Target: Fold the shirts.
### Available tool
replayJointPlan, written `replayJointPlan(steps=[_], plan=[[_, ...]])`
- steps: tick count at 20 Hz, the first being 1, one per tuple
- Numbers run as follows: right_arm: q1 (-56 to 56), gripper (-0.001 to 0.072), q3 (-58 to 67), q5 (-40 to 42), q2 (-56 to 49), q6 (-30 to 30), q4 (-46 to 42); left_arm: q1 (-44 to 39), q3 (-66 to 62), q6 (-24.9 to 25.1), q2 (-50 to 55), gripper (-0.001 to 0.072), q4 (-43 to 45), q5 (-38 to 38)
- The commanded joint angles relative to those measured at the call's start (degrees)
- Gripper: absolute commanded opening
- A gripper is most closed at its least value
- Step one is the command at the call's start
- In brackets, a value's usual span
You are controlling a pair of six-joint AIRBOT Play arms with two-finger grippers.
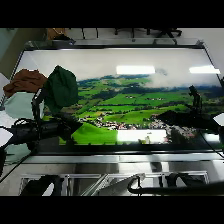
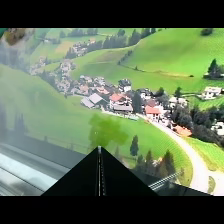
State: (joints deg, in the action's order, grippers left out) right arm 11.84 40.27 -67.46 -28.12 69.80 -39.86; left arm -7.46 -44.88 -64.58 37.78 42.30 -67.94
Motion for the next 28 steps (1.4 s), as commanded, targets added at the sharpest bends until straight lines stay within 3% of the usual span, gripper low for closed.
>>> replayJointPlan(steps=[1, 13, 18, 26, 27, 28], plan=[[0.0, 0.0031, -0.2, -0.1, 0.0, 0.0, 0.0, 0.0, 0.2, 0.0, 0.0, 0.0011, 0.1, 0.0], [0.0, 0.003, -0.2, 0.0, 0.0, 0.0, 0.0, 0.0, 0.2, 0.0, 0.4, 0.0011, 0.1, 0.2], [0.0, 0.0031, -0.2, 0.0, -0.1, 0.0, 0.1, 0.0, 0.2, 0.0, 0.4, 0.0011, -0.3, 11.9], [0.0, 0.0031, -0.2, 0.1, -0.2, 0.0, 5.3, 0.0, 0.2, 0.0, 0.5, 0.0014, -0.3, 15.3], [0.0, 0.0034, -0.2, 0.8, -0.5, 0.0, 6.1, 0.1, 0.2, 0.0, 0.5, 0.0053, 0.2, 17.7], [0.0, 0.0037, -0.2, 1.4, -0.8, 0.0, 6.0, 0.8, 0.2, 0.0, 0.5, 0.0406, 0.7, 20.6]])
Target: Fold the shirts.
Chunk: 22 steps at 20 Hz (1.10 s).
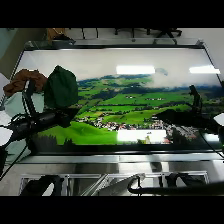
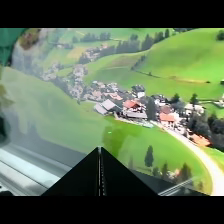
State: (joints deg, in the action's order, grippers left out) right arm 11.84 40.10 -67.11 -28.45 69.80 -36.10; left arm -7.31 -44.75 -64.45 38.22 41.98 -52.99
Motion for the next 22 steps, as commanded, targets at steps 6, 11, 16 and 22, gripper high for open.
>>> replayJointPlan(steps=[6, 11, 16, 22], plan=[[0.0, 0.0385, 0.0, 7.0, -4.5, 0.0, 2.3, 16.1, -7.7, 0.0, 9.2, 0.0696, 12.8, 11.5], [0.0, 0.0386, 0.0, 7.3, -9.7, 0.0, 2.3, 23.0, -23.0, 0.6, 34.8, 0.0696, 13.9, 9.8], [0.0, 0.0385, 0.0, 8.8, -15.4, 0.0, 2.3, 20.3, -37.2, 0.5, 61.8, 0.0696, 13.8, 1.6], [0.0, 0.0384, 0.0, 8.7, -17.2, -1.1, 2.3, 19.5, -50.0, -1.2, 75.5, 0.0407, 13.9, -9.0]])
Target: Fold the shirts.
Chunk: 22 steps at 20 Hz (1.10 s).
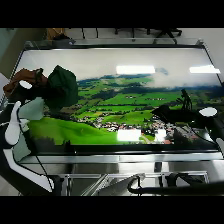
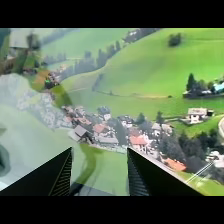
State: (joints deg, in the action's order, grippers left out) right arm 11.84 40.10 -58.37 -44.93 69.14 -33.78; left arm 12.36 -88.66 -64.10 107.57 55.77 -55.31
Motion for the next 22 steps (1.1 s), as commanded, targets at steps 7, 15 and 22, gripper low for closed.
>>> replayJointPlan(steps=[7, 15, 22], plan=[[0.0, 0.0383, 0.0, -0.8, -0.7, -3.0, 0.0, -0.2, -20.7, -2.8, 7.2, 0.0013, 0.7, -26.0], [0.0, 0.0385, 0.0, -0.4, -0.8, -3.4, 0.0, 4.8, -16.6, -6.9, 7.4, 0.0704, 1.7, -26.6], [0.0, 0.0383, 0.0, -0.3, -0.8, -3.4, 0.0, 0.5, -9.9, -5.2, 7.5, 0.0011, -3.3, -18.4]])
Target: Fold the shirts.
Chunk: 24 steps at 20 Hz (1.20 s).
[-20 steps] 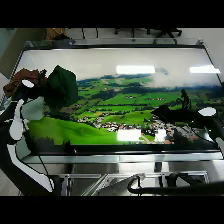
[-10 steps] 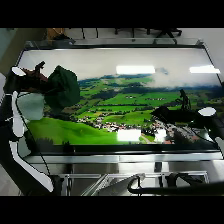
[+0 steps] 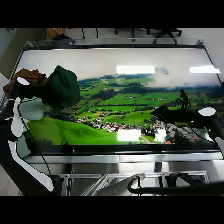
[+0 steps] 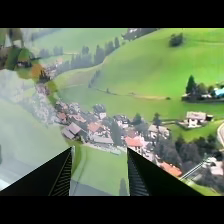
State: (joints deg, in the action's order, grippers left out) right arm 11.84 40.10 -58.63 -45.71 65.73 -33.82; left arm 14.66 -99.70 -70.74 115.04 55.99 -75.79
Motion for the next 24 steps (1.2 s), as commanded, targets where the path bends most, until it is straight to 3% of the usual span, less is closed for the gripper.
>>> replayJointPlan(steps=[1, 4, 6, 10, 12, 14, 16, 18, 20, 24], plan=[[0.0, 0.0379, 0.0, -0.1, 0.0, 0.0, 0.0, -2.9, -0.6, 1.9, 0.0, 0.001, -6.6, 0.5], [0.2, 0.0252, 0.0, -1.0, 0.1, -0.9, 0.0, -7.1, -7.4, 1.6, -1.2, 0.0009, -9.6, -8.0], [0.4, 0.0247, 0.3, -2.4, 0.1, -1.3, 0.0, -11.6, -9.2, 1.6, -4.7, 0.0009, -9.7, -12.3], [2.7, 0.0251, 1.8, -8.1, 0.1, -2.0, 0.0, -24.1, -0.7, 1.7, -17.2, 0.001, -9.7, -12.3], [3.5, 0.0268, 2.0, -10.7, 0.1, -3.0, -0.1, -31.4, 6.3, 1.7, -22.5, 0.0011, -9.5, -9.7], [3.3, 0.0484, 2.0, -12.2, 0.1, -3.0, -0.7, -38.0, 12.5, 1.7, -25.3, 0.0013, -9.5, -5.0], [3.3, 0.0485, 2.0, -12.7, 0.1, -3.0, -0.7, -43.1, 16.7, 1.7, -26.1, 0.0031, -9.4, -0.8], [3.4, 0.0485, 2.0, -13.8, 0.1, -3.6, -0.6, -45.7, 17.8, 0.9, -26.1, 0.0672, -9.4, -0.1], [3.4, 0.0487, 2.0, -15.4, 0.1, -3.7, -0.9, -45.5, 17.1, 0.1, -26.4, 0.0685, -8.8, -1.9], [3.3, 0.0503, 1.7, -15.3, 0.1, -3.7, -5.6, -39.3, 15.0, -4.3, -27.0, 0.0685, -3.8, -13.5]])
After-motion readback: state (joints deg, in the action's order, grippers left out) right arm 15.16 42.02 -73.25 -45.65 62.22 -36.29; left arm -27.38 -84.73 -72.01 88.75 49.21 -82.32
